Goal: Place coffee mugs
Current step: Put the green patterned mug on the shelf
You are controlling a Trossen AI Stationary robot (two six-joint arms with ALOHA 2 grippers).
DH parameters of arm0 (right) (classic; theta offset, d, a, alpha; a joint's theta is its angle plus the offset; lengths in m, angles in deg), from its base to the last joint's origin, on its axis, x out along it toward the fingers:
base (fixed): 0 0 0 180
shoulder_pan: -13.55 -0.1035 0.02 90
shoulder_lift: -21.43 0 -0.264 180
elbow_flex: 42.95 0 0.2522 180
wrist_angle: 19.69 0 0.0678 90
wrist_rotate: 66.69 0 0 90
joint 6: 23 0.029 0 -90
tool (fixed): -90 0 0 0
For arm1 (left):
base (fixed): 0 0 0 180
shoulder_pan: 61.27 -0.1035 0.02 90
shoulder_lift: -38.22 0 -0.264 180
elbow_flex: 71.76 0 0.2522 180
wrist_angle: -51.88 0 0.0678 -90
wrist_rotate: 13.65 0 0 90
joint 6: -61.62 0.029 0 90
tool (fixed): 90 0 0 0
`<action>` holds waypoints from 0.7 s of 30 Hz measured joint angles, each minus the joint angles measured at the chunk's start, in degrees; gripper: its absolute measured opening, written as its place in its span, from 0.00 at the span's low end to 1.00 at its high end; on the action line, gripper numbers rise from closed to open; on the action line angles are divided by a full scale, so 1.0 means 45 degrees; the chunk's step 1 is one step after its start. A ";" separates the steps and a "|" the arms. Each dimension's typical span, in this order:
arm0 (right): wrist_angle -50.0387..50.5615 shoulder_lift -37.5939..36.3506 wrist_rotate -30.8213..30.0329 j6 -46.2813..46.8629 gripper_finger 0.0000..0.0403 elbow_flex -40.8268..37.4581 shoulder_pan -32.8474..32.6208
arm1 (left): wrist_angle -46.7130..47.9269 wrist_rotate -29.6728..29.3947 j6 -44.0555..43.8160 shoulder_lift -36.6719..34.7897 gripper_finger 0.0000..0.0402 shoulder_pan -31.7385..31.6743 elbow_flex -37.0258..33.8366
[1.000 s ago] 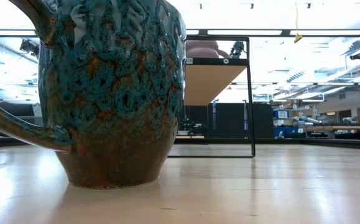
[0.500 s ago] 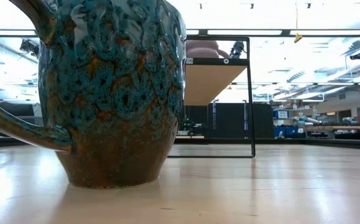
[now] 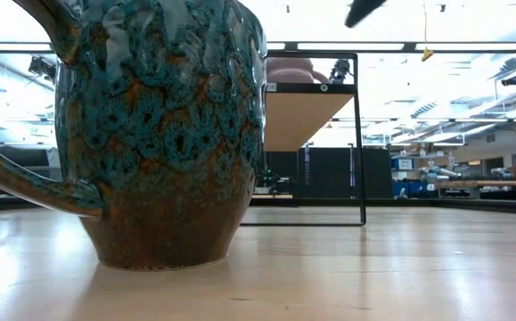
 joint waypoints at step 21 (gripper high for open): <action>0.2858 -0.1832 -0.1233 0.3129 0.49 -0.2352 -0.1314 | 0.1397 -0.1844 -0.2313 0.6524 0.31 0.1347 0.6753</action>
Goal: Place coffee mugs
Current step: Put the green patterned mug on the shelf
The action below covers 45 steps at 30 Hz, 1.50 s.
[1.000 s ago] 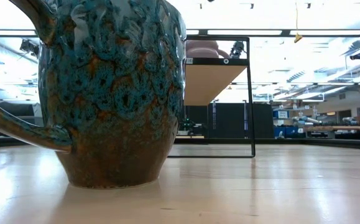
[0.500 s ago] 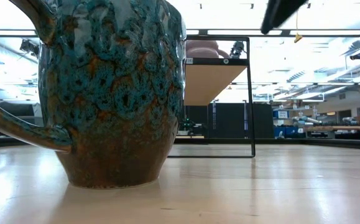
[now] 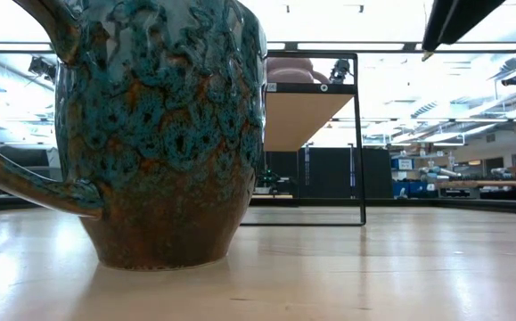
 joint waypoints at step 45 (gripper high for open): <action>-0.1719 -0.1043 -0.0514 0.0843 0.42 -0.0956 -0.2133 | 0.3194 -0.1825 -0.1793 0.5296 0.29 -0.0230 0.4620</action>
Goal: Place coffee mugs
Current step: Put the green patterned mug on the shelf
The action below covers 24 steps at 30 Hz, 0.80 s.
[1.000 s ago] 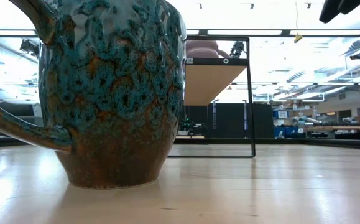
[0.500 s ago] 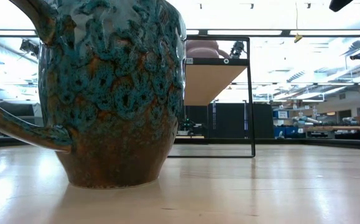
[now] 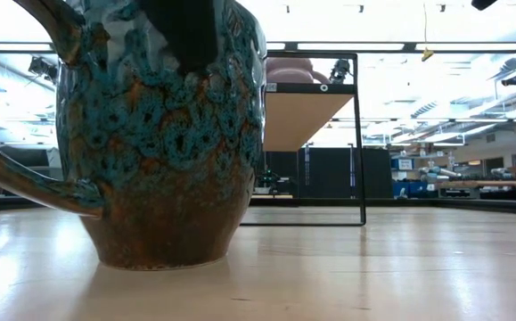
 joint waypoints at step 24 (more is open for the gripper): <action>-0.0024 0.0004 -0.0323 0.0000 0.42 0.0000 -0.0243 | 0.4542 0.2462 0.8740 -0.0325 0.10 -0.0293 0.5558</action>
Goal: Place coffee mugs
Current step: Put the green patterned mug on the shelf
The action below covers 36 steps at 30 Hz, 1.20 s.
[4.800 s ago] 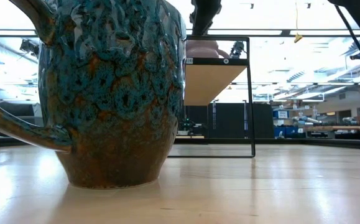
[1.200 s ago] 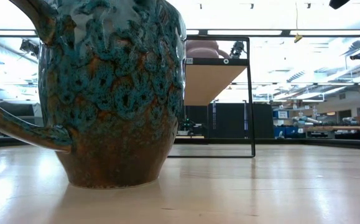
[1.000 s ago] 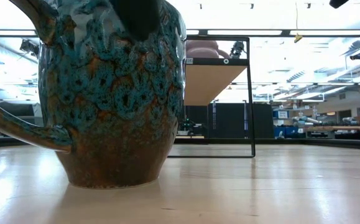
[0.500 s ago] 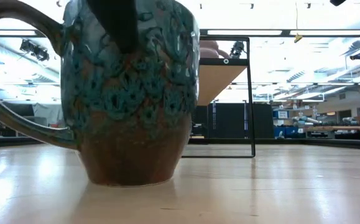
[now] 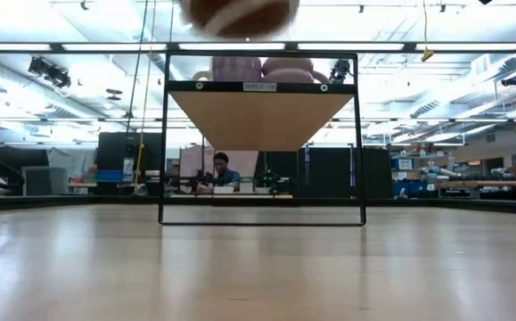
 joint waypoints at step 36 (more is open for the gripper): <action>0.0181 -0.0957 -0.1441 -0.2346 0.42 0.0010 0.0204 | 0.3528 0.1904 0.9471 -0.2545 0.11 -0.6055 0.0134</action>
